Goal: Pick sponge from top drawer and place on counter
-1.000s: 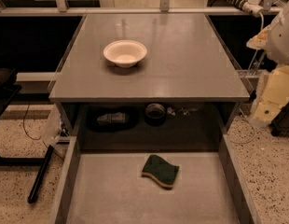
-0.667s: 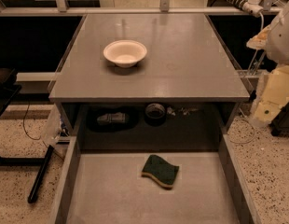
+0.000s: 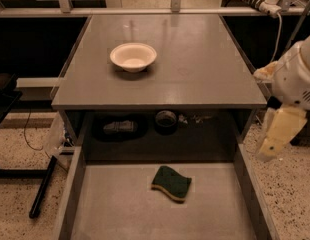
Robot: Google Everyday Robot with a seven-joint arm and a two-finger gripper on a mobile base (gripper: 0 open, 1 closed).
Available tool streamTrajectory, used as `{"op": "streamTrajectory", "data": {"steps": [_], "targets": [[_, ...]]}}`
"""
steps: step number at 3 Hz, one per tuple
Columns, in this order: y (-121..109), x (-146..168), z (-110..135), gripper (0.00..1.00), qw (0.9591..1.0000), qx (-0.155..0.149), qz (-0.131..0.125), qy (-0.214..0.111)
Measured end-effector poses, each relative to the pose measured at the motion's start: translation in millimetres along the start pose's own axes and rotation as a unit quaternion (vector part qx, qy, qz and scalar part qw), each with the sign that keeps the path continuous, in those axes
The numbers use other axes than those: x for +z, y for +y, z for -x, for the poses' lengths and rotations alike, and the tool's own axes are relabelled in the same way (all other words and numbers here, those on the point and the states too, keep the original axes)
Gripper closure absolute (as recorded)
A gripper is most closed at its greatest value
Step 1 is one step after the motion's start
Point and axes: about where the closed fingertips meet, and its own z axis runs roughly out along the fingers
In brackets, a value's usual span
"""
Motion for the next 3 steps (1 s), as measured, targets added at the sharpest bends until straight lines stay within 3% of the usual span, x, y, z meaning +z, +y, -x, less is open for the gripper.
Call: {"op": "streamTrajectory", "data": {"steps": [1,2,3], "targets": [[18.6,60.5,-11.5,0.00,0.9988,-0.002,0.016,-0.046],[34.8,124.3,-21.7,0.00,0.9933,0.029,0.020,-0.110],[35.4,124.1,-21.6,0.00,0.9933,0.028,0.021,-0.110]]}}
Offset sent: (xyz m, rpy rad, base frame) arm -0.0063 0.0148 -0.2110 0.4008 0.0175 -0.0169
